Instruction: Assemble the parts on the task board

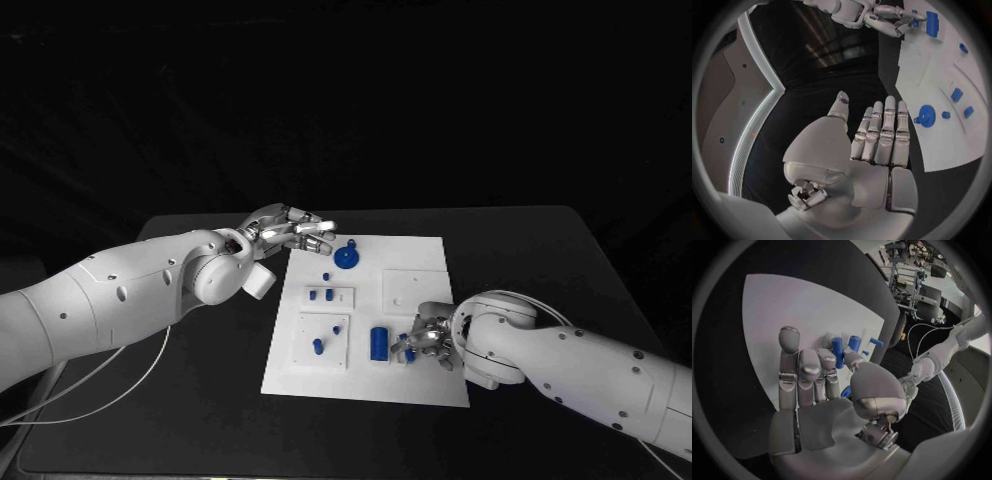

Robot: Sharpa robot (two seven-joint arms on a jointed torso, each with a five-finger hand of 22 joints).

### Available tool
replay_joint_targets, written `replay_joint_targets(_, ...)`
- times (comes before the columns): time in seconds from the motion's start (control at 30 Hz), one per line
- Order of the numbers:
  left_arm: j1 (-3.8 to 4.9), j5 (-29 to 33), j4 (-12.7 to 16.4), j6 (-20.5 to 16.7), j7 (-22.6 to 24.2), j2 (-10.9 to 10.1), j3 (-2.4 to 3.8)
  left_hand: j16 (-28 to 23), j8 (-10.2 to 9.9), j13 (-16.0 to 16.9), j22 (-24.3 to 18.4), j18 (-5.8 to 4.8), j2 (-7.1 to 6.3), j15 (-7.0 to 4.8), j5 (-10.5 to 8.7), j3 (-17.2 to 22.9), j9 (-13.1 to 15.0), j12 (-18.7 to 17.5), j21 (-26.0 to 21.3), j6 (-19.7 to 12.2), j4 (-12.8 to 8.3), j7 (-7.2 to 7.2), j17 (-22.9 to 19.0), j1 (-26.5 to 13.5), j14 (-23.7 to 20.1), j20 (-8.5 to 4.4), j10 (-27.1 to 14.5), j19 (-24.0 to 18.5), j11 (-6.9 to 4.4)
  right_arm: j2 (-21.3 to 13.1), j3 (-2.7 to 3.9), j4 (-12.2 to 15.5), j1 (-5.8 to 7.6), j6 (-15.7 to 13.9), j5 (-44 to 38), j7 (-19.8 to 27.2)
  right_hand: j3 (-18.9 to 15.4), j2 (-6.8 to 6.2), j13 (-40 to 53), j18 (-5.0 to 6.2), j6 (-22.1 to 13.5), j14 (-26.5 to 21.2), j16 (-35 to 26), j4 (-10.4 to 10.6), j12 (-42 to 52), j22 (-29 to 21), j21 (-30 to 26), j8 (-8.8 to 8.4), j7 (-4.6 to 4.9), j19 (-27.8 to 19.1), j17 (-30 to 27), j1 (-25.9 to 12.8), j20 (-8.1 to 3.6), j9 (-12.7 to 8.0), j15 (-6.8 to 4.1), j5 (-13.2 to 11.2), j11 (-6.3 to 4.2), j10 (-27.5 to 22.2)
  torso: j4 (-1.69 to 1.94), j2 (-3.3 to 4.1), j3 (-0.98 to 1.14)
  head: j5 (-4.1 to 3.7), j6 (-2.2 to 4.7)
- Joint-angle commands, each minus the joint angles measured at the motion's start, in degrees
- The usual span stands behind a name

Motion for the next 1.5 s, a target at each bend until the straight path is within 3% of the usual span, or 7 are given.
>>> replay_joint_targets(0.03, 0.03, 0.29, 0.1, 0.78, 0.32, 0.08, 0.03, -0.3, 0.17, 0.04, 0.05, 0.12, 0.02, 0.03, -0.2, 0.05, 0.07, -0.14, 0.29, -0.4, 0.36, 0.13, -0.08, -0.17, -0.48, 0.24, -0.41, -0.26, -0.12, 0.13, -0.19, -0.24, -0.22, 0.22, -0.69, -0.14, -1.17, -0.54, -0.13, -0.17, -0.44, 0.24, -0.39, 0.27, -0.26, -0.09, -0.34, -0.13, 0.11, 2.19, -0.09, -0.11, -0.49, -0.14, -0.28, -0.32, -0.07, -0.1, -0.06, 0.01, 0.05, 0.03, -0.05)
replay_joint_targets(0.3, 0.03, 0.29, 0.06, 0.77, 0.29, 0.08, 0.03, -0.3, 0.17, 0.04, 0.05, 0.12, 0.02, 0.03, -0.2, 0.05, 0.07, -0.14, 0.29, -0.4, 0.36, 0.13, -0.08, -0.17, -0.48, 0.24, -0.41, -0.26, -0.12, 0.08, -0.22, -0.27, -0.22, 0.57, -0.48, -0.2, -3.78, -0.32, -0.24, -0.14, -0.54, 0.28, -0.56, 0.67, -0.48, -0.2, -0.48, -0.13, 0.14, 2.23, -0.08, 0.9, -0.48, -0.13, -0.28, -0.31, -0.06, -0.13, -0.07, 0.03, 0.07, 0.15, -0.19)
replay_joint_targets(0.87, 0.04, 0.24, -0.07, 0.79, 0.14, 0.15, 0.01, -0.3, 0.19, 0.04, 0.05, 0.11, -0.01, 0.03, -0.21, 0.06, 0.08, -0.13, 0.28, -0.39, 0.37, 0.12, -0.08, -0.11, -0.47, 0.25, -0.39, -0.28, -0.12, 0.25, -0.23, -0.46, -0.23, 0.76, 0.22, -0.36, -5.24, -0.47, -0.54, -0.04, -0.73, 0.23, -1.16, 1.54, -0.98, -0.44, -0.98, -0.14, 0.25, 2.18, -0.38, 0.39, -0.47, -0.12, -0.27, -0.31, 0.01, -0.32, 0.0, 0.03, 0.01, -0.04, -0.3)
replay_joint_targets(1.17, 0.04, 0.23, -0.06, 0.77, 0.13, 0.14, 0.01, -0.3, 0.19, 0.04, 0.05, 0.11, -0.01, 0.03, -0.21, 0.06, 0.08, -0.13, 0.28, -0.39, 0.37, 0.12, -0.08, -0.11, -0.47, 0.25, -0.39, -0.28, -0.12, 0.47, -0.29, -0.53, -0.23, 0.89, 0.4, -0.22, -7.96, -1.31, -0.59, 0.02, -0.72, 0.26, -1.28, 2.7, -1.0, -0.49, -1.01, -0.12, 0.31, 2.21, -0.41, -0.47, -0.44, -0.01, -0.25, -0.31, 0.06, -0.3, -0.01, 0.03, 0.01, -0.05, -0.37)
replay_joint_targets(1.5, 0.04, 0.17, -0.01, 0.81, 0.1, 0.11, 0.01, -0.3, 0.18, 0.04, 0.05, 0.11, -0.05, 0.03, -0.19, 0.11, 0.07, -0.12, 0.28, -0.41, 0.38, 0.13, -0.08, 0.03, -0.49, 0.24, -0.4, -0.29, -0.12, 0.26, -0.31, -0.17, -0.25, 1.1, 1.25, 0.46, -12.07, -0.23, -0.65, 0.04, -0.83, 0.3, -1.44, 3.81, -1.0, -0.61, -1.11, -0.12, 0.28, 2.19, -0.36, 1.31, -0.44, 0.22, -0.25, -0.31, 0.05, -0.3, -0.01, 0.0, 0.01, -0.1, -0.42)
